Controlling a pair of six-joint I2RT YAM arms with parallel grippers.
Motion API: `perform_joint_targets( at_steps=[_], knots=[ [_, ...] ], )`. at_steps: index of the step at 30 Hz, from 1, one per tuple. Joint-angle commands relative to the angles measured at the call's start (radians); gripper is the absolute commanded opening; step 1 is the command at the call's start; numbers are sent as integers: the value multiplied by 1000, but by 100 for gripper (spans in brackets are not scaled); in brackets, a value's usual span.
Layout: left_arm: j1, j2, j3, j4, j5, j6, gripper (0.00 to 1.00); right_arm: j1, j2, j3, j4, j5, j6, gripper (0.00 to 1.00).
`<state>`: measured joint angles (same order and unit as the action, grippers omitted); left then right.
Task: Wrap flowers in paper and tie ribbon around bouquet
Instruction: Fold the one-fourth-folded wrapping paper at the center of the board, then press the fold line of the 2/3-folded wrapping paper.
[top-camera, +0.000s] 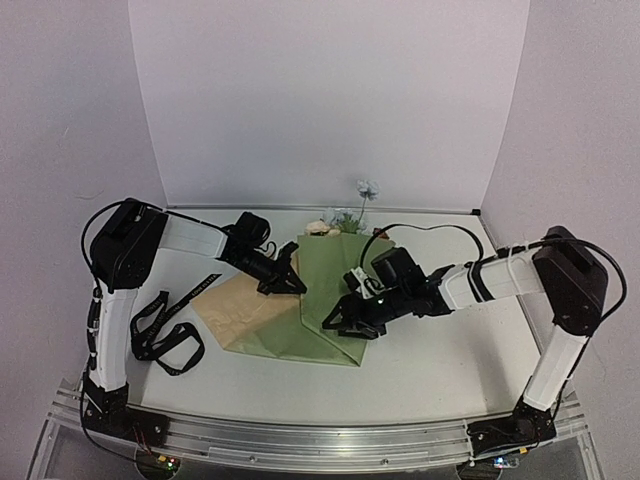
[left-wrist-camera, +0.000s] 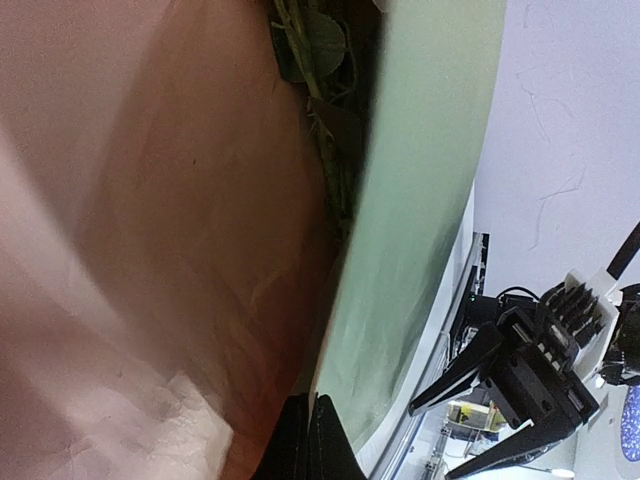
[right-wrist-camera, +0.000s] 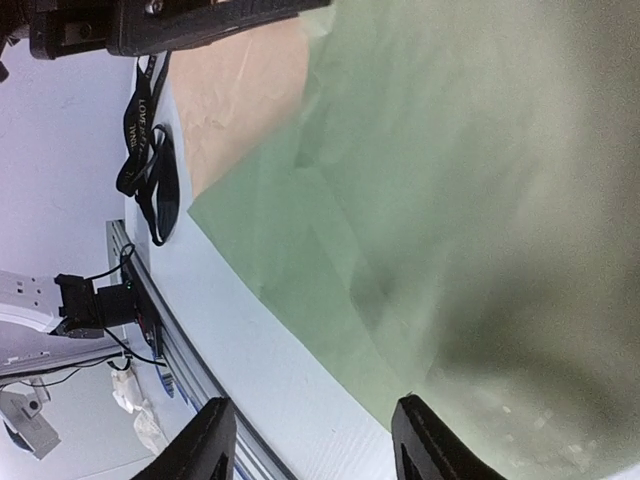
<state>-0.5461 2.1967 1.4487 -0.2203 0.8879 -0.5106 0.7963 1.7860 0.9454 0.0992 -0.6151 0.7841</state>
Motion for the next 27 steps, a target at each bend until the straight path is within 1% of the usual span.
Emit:
perform_joint_targets(
  at_steps=[1, 6, 11, 17, 18, 22, 24, 25, 27],
  knots=[
    [2, -44, 34, -41, -41, 42, 0, -7, -67, -108, 118, 72, 46, 55],
    [1, -43, 35, -66, -68, 52, 0, -7, -5, -166, 293, 77, 150, 55],
    [2, -59, 30, -88, -129, 56, 0, -2, 64, -204, 423, 114, 220, 55],
    [2, -111, -5, -120, -242, 45, 1, 52, 83, -247, 458, 179, 239, 56],
    [2, -122, -12, -130, -267, 46, 3, 61, 84, -254, 460, 191, 240, 56],
    [2, -198, -35, -157, -339, 47, 27, 96, 87, -281, 461, 231, 244, 56],
    [-3, -247, -49, -171, -376, 42, 38, 111, 80, -295, 461, 249, 245, 56],
    [-9, -272, -58, -174, -388, 41, 41, 117, 77, -304, 461, 259, 245, 56],
    [-29, -326, -72, -187, -415, 38, 44, 126, 78, -311, 461, 272, 247, 56]
  ],
)
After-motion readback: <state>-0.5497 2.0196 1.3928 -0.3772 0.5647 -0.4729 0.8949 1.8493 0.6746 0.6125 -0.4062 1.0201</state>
